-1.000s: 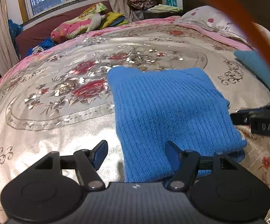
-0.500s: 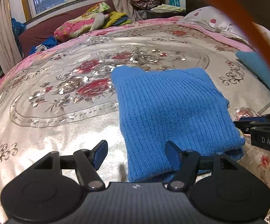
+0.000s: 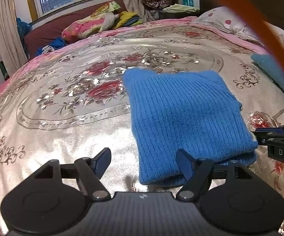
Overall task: Fold small clothes
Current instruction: 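Pull the right gripper back from the folded sweater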
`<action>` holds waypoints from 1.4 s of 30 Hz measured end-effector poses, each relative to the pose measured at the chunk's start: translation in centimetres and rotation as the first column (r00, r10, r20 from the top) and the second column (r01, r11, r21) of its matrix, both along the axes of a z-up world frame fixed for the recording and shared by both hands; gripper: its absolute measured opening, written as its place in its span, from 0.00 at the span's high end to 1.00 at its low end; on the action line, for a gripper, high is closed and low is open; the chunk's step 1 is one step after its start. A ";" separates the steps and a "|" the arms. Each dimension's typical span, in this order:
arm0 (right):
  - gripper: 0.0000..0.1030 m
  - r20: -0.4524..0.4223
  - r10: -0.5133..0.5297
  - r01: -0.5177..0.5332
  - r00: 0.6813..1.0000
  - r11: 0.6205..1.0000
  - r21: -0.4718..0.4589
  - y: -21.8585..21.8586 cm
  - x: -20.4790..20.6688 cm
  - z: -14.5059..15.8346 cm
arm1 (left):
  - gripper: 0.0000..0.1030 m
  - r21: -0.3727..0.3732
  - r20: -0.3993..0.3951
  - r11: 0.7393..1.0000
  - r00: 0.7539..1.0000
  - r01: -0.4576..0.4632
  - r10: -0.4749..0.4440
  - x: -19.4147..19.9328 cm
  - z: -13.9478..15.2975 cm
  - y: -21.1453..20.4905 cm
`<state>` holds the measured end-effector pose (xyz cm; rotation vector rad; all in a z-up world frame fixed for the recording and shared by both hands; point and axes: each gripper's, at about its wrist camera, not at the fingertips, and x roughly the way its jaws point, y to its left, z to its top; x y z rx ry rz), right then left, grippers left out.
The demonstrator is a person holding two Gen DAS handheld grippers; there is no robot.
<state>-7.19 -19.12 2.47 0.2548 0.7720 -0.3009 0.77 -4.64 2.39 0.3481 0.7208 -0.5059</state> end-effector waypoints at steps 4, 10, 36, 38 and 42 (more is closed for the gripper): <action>0.87 -0.002 -0.001 0.001 1.000 1.000 0.001 0.1 -0.2 -0.1 | 0.23 0.003 0.000 1.000 1.000 -0.004 0.004 -0.1 0.1 0.2; 0.87 -0.006 0.001 -0.001 1.000 1.000 0.001 0.4 -0.5 -0.3 | 0.23 0.003 -0.001 1.000 1.000 -0.011 0.011 -0.3 0.1 0.5; 0.86 -0.002 -0.003 0.003 1.000 1.000 -0.007 1.3 -1.4 -0.5 | 0.19 -0.004 -0.019 0.999 0.999 -0.038 0.038 -1.2 -0.4 0.7; 0.86 0.003 -0.004 0.004 1.000 1.000 -0.007 1.3 -1.5 -0.4 | 0.18 -0.001 -0.021 0.999 0.999 -0.043 0.043 -1.2 -0.5 0.7; 0.85 0.011 -0.008 0.008 1.000 1.000 -0.005 1.5 -1.8 -0.3 | 0.15 0.028 -0.003 0.998 0.998 -0.056 0.056 -1.4 -0.7 0.5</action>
